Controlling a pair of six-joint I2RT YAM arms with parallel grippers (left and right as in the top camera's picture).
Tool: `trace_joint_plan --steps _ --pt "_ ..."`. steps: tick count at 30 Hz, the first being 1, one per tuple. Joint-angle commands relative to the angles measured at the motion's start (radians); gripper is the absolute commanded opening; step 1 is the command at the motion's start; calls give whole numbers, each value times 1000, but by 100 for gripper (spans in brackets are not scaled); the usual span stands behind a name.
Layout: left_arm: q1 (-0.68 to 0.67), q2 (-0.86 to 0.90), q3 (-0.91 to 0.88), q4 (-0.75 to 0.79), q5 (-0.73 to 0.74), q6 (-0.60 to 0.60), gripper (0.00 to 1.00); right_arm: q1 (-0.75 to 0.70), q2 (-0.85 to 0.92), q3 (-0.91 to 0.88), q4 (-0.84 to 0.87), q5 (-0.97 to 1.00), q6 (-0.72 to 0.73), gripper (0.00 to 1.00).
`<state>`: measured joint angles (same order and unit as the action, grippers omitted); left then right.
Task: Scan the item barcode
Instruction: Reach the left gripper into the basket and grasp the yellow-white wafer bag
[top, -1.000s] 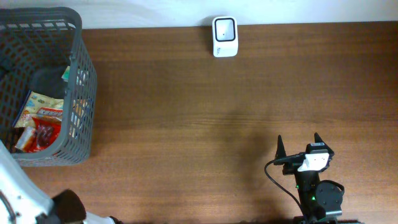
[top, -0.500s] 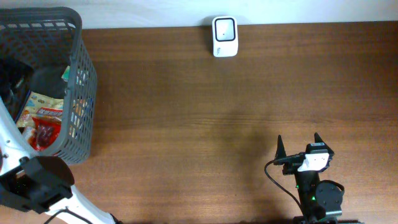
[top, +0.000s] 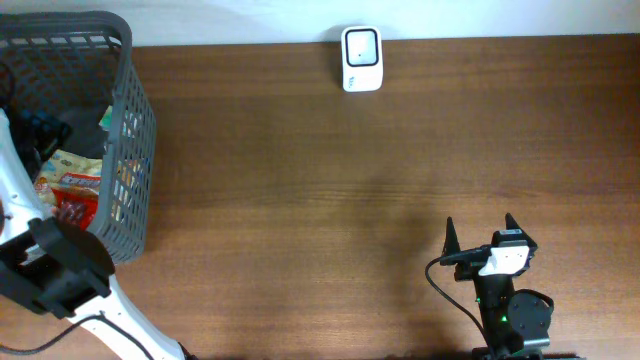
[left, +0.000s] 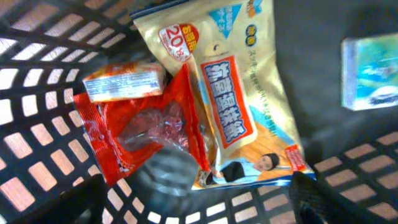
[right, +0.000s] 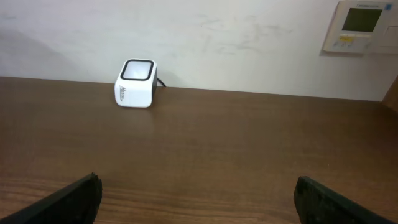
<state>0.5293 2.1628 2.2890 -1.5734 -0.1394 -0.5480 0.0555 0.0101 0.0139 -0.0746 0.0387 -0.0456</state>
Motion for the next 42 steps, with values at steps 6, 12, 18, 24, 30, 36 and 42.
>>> trace_joint_plan --steps 6,12,18,24,30,36,42 --pt "-22 67 2 -59 -8 -13 86 -5 -6 -8 -3 15 1 99" --pt "-71 129 2 -58 -16 -13 90 -5 -6 -8 -3 15 1 98" --pt "-68 190 2 -63 -45 -13 90 -5 -6 -8 -3 15 1 98" --pt "-68 194 0 -66 -46 -14 86 -5 -6 -8 -3 15 1 98" --pt "-69 194 -65 -47 -45 -28 85 -5 -6 -8 -3 15 1 98" --pt "-68 194 -155 4 -45 -27 84 -5 -6 -8 -3 15 1 98" --pt "-68 194 -163 47 -45 -27 34 -5 -6 -8 -3 15 1 98"
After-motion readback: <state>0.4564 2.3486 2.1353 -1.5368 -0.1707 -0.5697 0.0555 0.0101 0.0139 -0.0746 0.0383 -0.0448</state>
